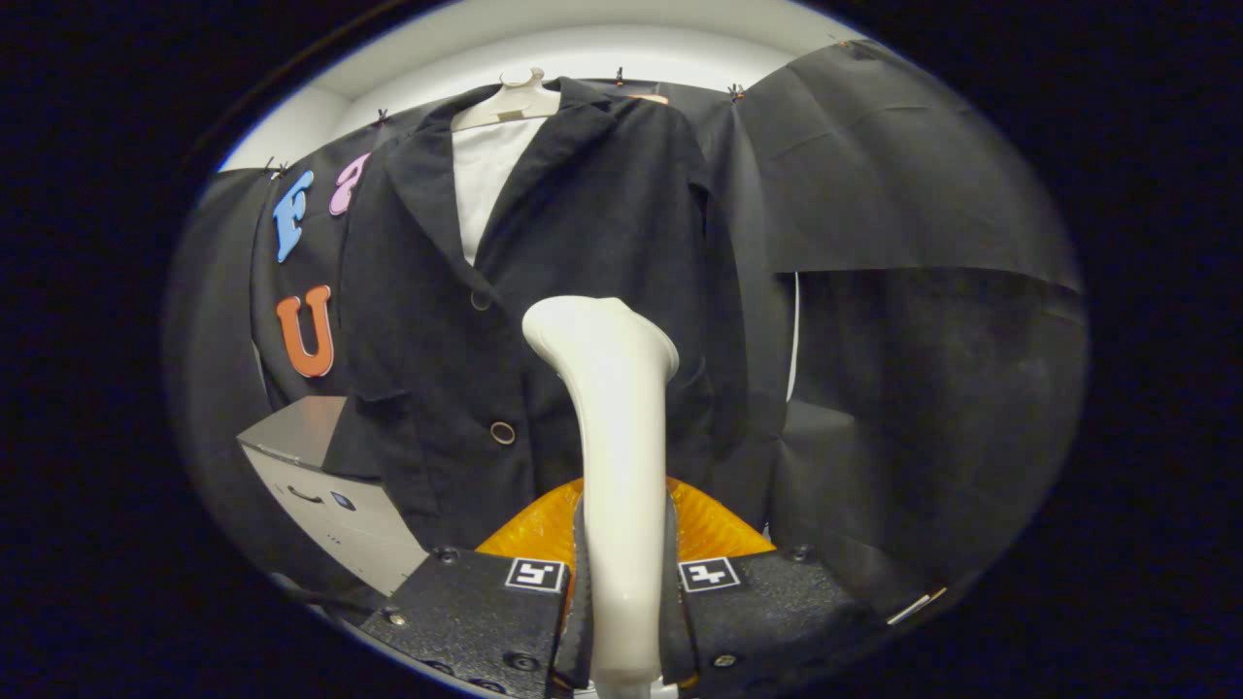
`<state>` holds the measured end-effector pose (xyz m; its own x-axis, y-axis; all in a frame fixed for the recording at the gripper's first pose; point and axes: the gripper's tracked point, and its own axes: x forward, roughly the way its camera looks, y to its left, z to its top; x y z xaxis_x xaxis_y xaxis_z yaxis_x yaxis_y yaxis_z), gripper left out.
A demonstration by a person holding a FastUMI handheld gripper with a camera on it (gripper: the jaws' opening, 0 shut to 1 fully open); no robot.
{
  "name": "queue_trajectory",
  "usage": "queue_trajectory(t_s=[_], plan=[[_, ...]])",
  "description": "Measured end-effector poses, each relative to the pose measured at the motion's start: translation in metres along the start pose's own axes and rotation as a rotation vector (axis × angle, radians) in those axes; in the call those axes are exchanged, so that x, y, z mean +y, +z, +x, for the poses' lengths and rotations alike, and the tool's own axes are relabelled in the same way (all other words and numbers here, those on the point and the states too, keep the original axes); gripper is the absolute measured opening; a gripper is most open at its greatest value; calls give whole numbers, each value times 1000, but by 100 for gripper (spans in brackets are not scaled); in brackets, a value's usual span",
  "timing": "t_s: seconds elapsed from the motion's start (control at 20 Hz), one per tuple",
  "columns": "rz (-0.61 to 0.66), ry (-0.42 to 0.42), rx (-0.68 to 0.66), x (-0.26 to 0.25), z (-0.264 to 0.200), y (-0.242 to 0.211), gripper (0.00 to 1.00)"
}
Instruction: Iron the clothes twice with a garment steamer, once on the left side and once on the right side.
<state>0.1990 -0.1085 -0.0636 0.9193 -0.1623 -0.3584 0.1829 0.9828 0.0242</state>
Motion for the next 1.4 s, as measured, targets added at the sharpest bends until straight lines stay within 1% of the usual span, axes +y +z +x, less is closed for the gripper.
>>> queue_trajectory(t_s=[0.35,0.5,0.9,1.05,1.15,1.4], plan=[[0,-39,94,-4,5,-51,30],[-15,-56,149,-10,-1,-82,30],[-27,-109,271,-13,4,-160,30],[-19,-140,320,-11,2,-192,30],[-15,-151,325,-9,-4,-200,30],[6,-167,301,-2,-35,-191,30]])
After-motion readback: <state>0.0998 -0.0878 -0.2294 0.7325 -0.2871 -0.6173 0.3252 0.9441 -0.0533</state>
